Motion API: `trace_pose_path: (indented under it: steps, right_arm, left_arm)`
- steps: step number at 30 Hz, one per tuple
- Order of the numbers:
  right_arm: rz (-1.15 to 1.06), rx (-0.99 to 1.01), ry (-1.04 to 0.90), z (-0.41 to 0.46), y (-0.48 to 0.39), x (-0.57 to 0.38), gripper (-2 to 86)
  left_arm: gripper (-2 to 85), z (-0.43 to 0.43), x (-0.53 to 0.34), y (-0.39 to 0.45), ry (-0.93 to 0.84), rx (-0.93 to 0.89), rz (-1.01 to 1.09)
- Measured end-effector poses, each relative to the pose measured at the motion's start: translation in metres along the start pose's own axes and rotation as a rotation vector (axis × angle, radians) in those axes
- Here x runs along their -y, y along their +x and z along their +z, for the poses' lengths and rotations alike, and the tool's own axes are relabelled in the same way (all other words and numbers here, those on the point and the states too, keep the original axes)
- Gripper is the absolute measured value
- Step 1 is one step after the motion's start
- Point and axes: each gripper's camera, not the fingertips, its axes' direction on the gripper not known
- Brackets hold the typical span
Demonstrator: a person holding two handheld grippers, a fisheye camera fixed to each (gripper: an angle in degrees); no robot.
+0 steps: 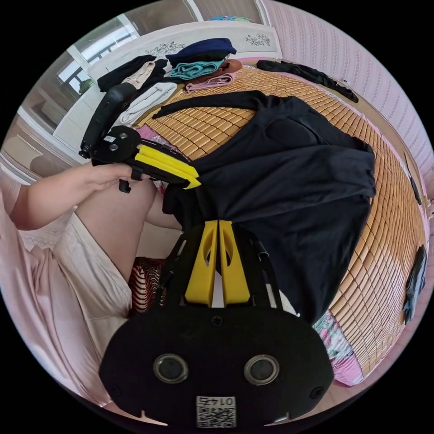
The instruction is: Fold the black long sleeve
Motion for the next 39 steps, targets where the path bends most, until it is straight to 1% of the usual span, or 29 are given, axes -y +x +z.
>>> trace_pose_path:
  steps: [4, 5, 7, 9, 13, 15, 16, 18, 19, 20, 21, 23, 25, 27, 28, 30, 31, 33, 35, 37, 39]
  right_arm:
    - [0.031, 0.036, -0.103, 0.051, -0.005, 0.003, -0.4]
    - [0.053, 0.028, -0.115, 0.062, -0.008, 0.005, -0.4]
    - [0.047, -0.035, -0.123, 0.071, -0.018, 0.006, -0.4]
    - [0.008, -0.149, -0.121, 0.086, -0.035, 0.005, -0.4]
    - [-0.013, -0.201, -0.110, 0.114, -0.049, 0.005, -0.5]
    - [-0.007, -0.182, -0.105, 0.127, -0.052, 0.006, -0.7]
    - [0.000, -0.170, -0.108, 0.130, -0.052, 0.007, -0.7]
    - [0.023, -0.108, -0.154, 0.140, -0.048, 0.014, -0.8]
    - [0.027, -0.086, -0.182, 0.142, -0.047, 0.018, -0.8]
    - [0.014, -0.020, -0.242, 0.145, -0.047, 0.025, -0.8]
    - [-0.006, 0.042, -0.264, 0.145, -0.050, 0.033, -0.7]
    - [-0.028, 0.059, -0.222, 0.139, -0.059, 0.046, -0.4]
    - [-0.084, 0.023, -0.160, 0.135, -0.075, 0.064, 0.4]
    - [-0.190, -0.013, -0.083, 0.140, -0.100, 0.100, 4.7]
    - [-0.218, -0.019, -0.069, 0.144, -0.107, 0.111, 5.5]
    - [-0.312, -0.042, -0.031, 0.165, -0.134, 0.161, 8.4]
    - [-0.339, -0.039, -0.031, 0.171, -0.141, 0.174, 9.0]
    - [-0.465, -0.003, -0.031, 0.193, -0.173, 0.228, 9.1]
    - [-0.550, 0.030, -0.038, 0.212, -0.195, 0.267, 9.1]
    - [-0.596, 0.060, -0.057, 0.232, -0.215, 0.304, 9.1]
    - [-0.641, 0.043, -0.057, 0.258, -0.237, 0.343, 8.6]
  left_arm:
    - [-0.4, 0.004, -0.009, 0.002, -0.033, 0.037, -0.001]
    - [-0.2, 0.007, -0.013, 0.000, -0.041, 0.066, -0.013]
    - [0.3, 0.007, -0.020, -0.006, -0.039, 0.063, -0.059]
    - [1.1, -0.003, -0.035, -0.017, 0.026, 0.036, -0.139]
    - [4.0, -0.032, -0.063, -0.036, 0.153, 0.069, -0.255]
    - [5.3, -0.056, -0.088, -0.051, 0.248, 0.201, -0.379]
    - [5.6, -0.062, -0.094, -0.055, 0.266, 0.248, -0.411]
    - [6.9, -0.078, -0.120, -0.074, 0.316, 0.473, -0.540]
    - [7.1, -0.081, -0.127, -0.080, 0.324, 0.530, -0.576]
    - [7.3, -0.084, -0.142, -0.091, 0.340, 0.628, -0.654]
    - [7.3, -0.086, -0.155, -0.103, 0.355, 0.690, -0.731]
    - [7.0, -0.087, -0.172, -0.119, 0.387, 0.724, -0.834]
    - [6.8, -0.088, -0.185, -0.132, 0.427, 0.741, -0.903]
    - [7.0, -0.086, -0.197, -0.145, 0.470, 0.771, -0.941]
    - [7.3, -0.085, -0.200, -0.148, 0.481, 0.777, -0.948]
    - [8.3, -0.079, -0.211, -0.164, 0.518, 0.753, -0.967]
    - [8.5, -0.078, -0.215, -0.169, 0.523, 0.739, -0.975]
    - [9.3, -0.073, -0.230, -0.185, 0.536, 0.691, -1.001]
    - [9.7, -0.070, -0.241, -0.194, 0.531, 0.682, -1.016]
    - [9.8, -0.067, -0.252, -0.202, 0.557, 0.627, -1.045]
    - [10.7, -0.060, -0.255, -0.214, 0.541, 0.583, -1.053]
